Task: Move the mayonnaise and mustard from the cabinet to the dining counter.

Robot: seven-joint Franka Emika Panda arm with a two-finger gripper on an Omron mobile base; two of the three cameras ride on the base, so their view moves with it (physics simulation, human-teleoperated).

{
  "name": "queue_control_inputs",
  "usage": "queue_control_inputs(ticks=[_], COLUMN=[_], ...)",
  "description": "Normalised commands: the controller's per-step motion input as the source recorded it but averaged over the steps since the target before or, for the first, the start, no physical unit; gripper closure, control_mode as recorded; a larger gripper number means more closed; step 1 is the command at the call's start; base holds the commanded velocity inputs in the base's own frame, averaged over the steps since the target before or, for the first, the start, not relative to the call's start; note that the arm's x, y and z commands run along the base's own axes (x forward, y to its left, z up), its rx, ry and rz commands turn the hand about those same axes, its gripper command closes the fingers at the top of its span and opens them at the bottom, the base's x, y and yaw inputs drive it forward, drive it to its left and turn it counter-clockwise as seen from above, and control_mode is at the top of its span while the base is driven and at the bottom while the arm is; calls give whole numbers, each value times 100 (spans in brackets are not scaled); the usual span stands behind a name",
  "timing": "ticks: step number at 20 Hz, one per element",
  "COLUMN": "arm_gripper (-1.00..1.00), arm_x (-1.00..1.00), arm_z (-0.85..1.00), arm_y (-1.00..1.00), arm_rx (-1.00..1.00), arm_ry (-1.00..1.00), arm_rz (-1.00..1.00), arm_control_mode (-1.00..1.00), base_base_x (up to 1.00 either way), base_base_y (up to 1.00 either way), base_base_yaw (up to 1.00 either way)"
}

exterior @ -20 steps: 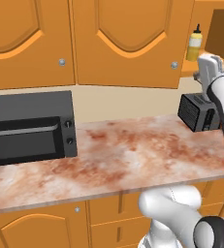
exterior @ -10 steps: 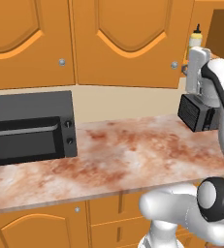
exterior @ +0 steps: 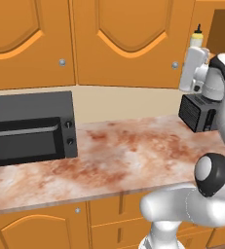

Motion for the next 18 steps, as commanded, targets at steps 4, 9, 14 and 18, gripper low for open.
queue_control_inputs(ticks=[4, 9, 14, 18], arm_gripper=[100, 100, 100, 100], arm_x=[-41, -44, -31, -42], arm_z=[0, 0, 5, 12], arm_y=[20, 44, 48, 37], arm_rx=[5, 2, 2, 1], arm_ry=[-1, -5, -5, -6], arm_rz=[24, 26, 22, 21], arm_control_mode=[-100, -100, -100, -100], base_base_x=[0, 0, 0, 0], base_base_y=[0, 0, 0, 0], base_base_yaw=[0, 0, 0, 0])
